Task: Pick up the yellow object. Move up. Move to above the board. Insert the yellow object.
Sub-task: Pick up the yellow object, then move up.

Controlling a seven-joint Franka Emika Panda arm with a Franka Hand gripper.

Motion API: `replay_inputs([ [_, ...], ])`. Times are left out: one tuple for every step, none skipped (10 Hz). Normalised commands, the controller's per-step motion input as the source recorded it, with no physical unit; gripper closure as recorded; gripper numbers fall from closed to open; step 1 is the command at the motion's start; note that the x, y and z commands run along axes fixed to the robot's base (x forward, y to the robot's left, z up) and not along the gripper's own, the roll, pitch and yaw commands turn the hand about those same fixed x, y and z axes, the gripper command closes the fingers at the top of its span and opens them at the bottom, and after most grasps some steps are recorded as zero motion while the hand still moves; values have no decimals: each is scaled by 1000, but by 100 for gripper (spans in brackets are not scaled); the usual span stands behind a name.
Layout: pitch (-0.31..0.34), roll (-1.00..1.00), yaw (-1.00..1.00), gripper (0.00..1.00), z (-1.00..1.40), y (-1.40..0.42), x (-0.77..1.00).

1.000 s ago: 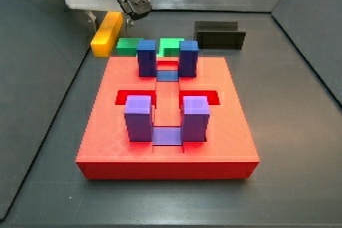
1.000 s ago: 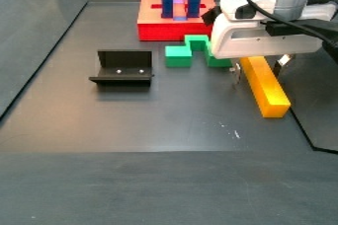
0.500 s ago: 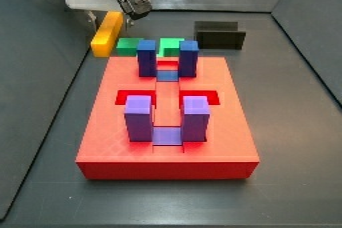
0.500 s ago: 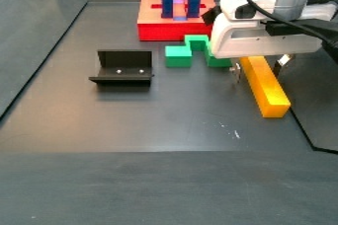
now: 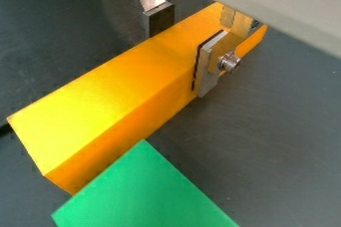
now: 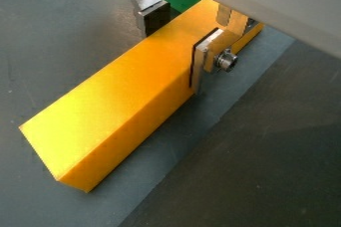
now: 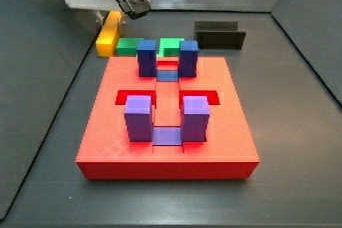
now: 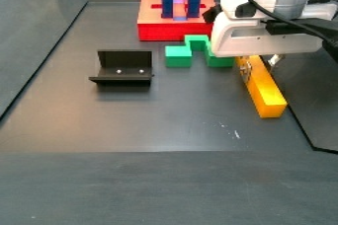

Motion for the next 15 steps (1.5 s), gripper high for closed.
replay_inputs([
  [0,0,0,100,0,0,0],
  [0,0,0,100,0,0,0],
  [0,0,0,100,0,0,0],
  [0,0,0,100,0,0,0],
  [0,0,0,100,0,0,0],
  [0,0,0,100,0,0,0],
  [0,0,0,100,0,0,0],
  [0,0,0,100,0,0,0],
  [0,0,0,100,0,0,0],
  [0,0,0,100,0,0,0],
  [0,0,0,100,0,0,0],
  [0,0,0,100,0,0,0],
  [0,0,0,100,833,0,0],
  [9,14,28,100,800,45,34],
  [57,46,25,100,624,56,2],
])
